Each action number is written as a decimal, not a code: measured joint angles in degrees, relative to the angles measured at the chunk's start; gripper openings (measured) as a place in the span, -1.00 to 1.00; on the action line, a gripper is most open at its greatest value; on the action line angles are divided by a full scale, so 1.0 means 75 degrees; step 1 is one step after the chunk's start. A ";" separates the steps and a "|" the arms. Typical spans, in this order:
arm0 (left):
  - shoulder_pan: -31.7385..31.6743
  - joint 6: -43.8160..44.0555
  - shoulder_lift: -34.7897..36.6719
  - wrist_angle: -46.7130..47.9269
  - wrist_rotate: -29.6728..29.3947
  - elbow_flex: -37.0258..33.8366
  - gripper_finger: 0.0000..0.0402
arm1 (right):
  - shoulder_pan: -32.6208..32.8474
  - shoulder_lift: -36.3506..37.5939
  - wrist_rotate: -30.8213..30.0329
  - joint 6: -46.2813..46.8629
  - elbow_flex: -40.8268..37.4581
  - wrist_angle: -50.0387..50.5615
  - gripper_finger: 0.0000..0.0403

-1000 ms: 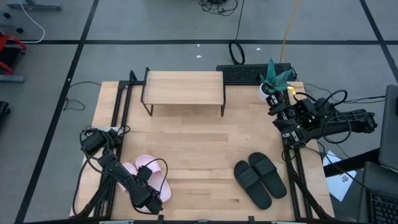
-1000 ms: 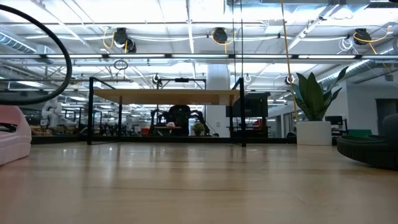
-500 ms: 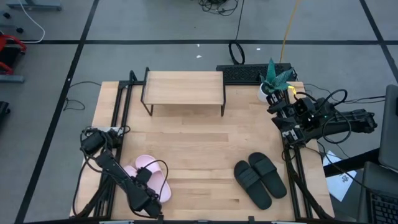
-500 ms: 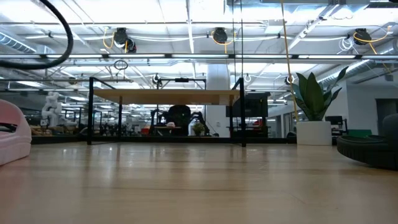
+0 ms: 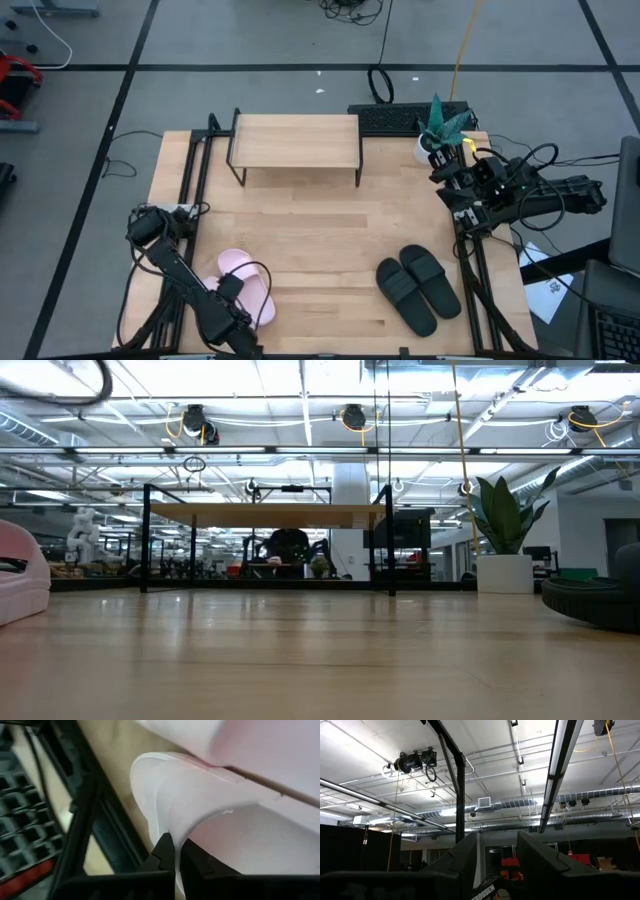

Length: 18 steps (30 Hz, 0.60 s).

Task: Pick and place slides into the shelf
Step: Put the left pink slipper on the shelf

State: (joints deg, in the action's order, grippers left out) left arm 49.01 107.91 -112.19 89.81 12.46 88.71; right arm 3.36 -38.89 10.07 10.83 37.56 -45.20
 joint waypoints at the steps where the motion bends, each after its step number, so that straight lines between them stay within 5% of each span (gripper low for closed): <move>1: 0.0000 0.0069 0.0073 0.0008 -0.0051 0.0126 -1.00 | 0.0000 0.0000 -0.0003 0.0000 0.0000 0.0005 -0.35; 6: 0.0000 0.0188 0.0509 0.0033 -0.0507 0.0885 -1.00 | 0.0003 0.0000 -0.0192 -0.0010 0.0001 0.0029 -0.35; 12: -0.0488 -0.0192 0.1108 0.0038 -0.2032 0.1356 -1.00 | 0.0000 -0.0001 -0.1181 -0.0364 -0.0002 0.0342 -0.35; 18: -0.1955 -0.2578 0.1315 0.0018 -0.3978 0.1676 -1.00 | -0.0003 -0.0001 -0.1753 -0.0596 -0.0002 0.0526 -0.35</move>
State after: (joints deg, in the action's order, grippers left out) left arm 34.35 88.58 -102.33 89.95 -17.38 101.28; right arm 3.33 -38.90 -3.08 6.36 37.54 -41.26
